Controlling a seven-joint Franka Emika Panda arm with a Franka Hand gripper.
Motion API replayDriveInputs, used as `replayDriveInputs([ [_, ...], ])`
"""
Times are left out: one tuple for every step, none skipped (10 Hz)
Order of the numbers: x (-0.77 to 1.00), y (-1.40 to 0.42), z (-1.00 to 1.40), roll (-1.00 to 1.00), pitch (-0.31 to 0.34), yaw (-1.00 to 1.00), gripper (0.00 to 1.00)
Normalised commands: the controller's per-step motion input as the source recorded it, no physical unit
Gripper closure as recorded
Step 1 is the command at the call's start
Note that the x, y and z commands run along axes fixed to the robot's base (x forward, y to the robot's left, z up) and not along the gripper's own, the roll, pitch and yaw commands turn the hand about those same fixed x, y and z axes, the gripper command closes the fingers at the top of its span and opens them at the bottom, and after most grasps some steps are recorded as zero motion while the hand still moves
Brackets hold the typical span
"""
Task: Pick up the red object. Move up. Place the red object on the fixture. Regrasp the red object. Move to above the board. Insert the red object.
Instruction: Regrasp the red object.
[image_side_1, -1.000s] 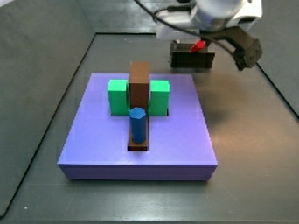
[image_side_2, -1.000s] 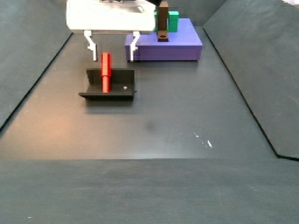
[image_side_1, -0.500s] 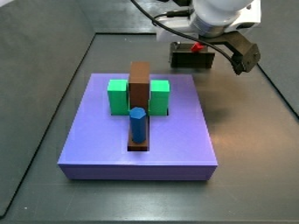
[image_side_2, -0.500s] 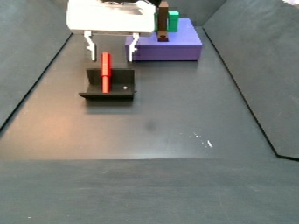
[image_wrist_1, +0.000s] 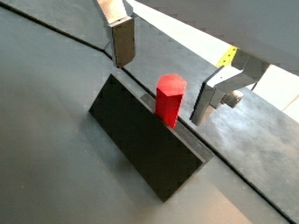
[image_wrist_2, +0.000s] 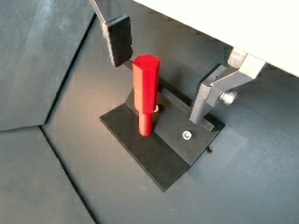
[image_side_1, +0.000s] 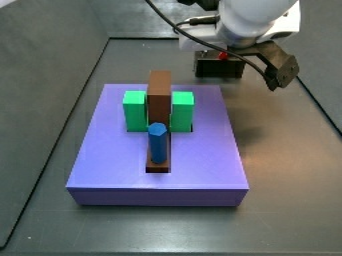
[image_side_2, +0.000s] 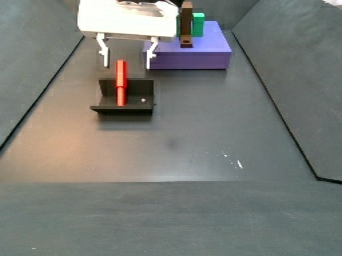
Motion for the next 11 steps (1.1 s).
replayDriveInputs([
  [0.08, 0.00, -0.07, 0.22, 0.000, 0.00, 0.00],
  [0.08, 0.00, -0.09, 0.24, 0.000, 0.00, 0.00],
  [0.07, 0.00, -0.11, 0.23, 0.000, 0.00, 0.00],
  [0.05, 0.00, -0.09, 0.17, 0.000, 0.00, 0.00],
  [0.00, 0.00, -0.07, 0.12, 0.000, 0.00, 0.00],
  [0.00, 0.00, -0.04, 0.06, 0.000, 0.02, 0.00],
  [0.00, 0.00, 0.00, 0.06, 0.000, 0.00, 0.00],
  [0.00, 0.00, 0.00, 0.00, 0.000, 0.00, 0.00],
  [0.00, 0.00, 0.00, 0.00, 0.000, 0.00, 1.00],
  [0.00, 0.00, 0.00, 0.00, 0.000, 0.00, 1.00],
  [0.00, 0.00, 0.00, 0.00, 0.000, 0.00, 1.00],
])
